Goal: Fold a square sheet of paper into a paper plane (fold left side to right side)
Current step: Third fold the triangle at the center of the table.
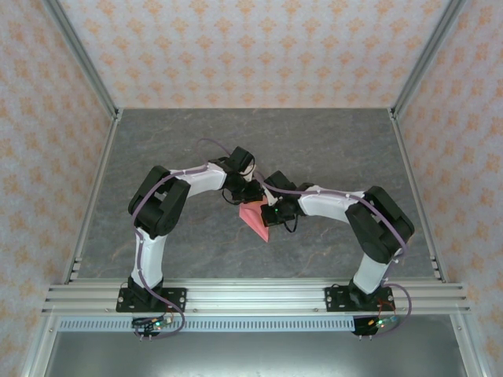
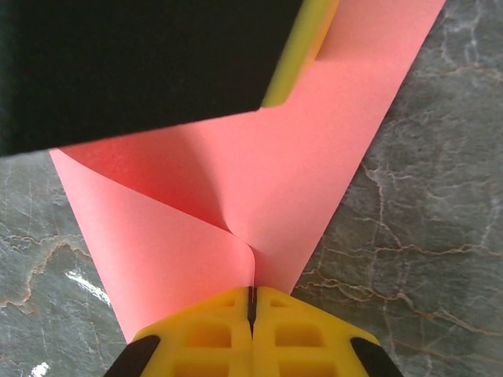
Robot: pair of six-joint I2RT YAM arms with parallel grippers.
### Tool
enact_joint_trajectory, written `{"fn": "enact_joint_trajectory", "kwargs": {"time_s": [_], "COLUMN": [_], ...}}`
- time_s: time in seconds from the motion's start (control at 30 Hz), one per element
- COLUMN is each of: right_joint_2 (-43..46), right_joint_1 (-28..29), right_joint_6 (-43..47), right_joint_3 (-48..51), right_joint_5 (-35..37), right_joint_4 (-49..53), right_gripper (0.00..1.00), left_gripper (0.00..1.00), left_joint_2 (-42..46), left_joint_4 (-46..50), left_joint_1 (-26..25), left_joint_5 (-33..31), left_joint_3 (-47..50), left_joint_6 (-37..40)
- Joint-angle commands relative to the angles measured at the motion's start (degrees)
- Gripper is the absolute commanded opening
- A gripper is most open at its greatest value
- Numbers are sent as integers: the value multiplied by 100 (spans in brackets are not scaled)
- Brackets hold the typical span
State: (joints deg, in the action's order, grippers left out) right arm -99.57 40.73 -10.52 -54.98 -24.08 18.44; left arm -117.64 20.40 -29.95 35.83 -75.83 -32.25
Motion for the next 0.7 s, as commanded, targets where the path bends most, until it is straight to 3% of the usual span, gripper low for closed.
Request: {"fn": "enact_joint_trajectory", "kwargs": {"time_s": [0.0,0.23,0.47,0.67], "right_joint_2": [-210,90,295,421], "right_joint_1": [15,16,14,15], "right_joint_6": [-2,-64,-158,-191], "right_joint_3": [-153,-10,153,263], "right_joint_5": [-164,-242,-543,-691], "right_joint_4": [-40,-129,-305,-459], "right_gripper": [0,0,16,20], "left_gripper": [11,11,11,10], "left_joint_2": [-227,-232,-233,-225], "left_joint_4": [317,296,292,276], "left_joint_1": [-99,-105,-99,-106], "left_joint_5": [-157,-171,-172,-173], "left_joint_3": [-39,-20,-10,-2], "left_joint_6": [131,131,131,131]}}
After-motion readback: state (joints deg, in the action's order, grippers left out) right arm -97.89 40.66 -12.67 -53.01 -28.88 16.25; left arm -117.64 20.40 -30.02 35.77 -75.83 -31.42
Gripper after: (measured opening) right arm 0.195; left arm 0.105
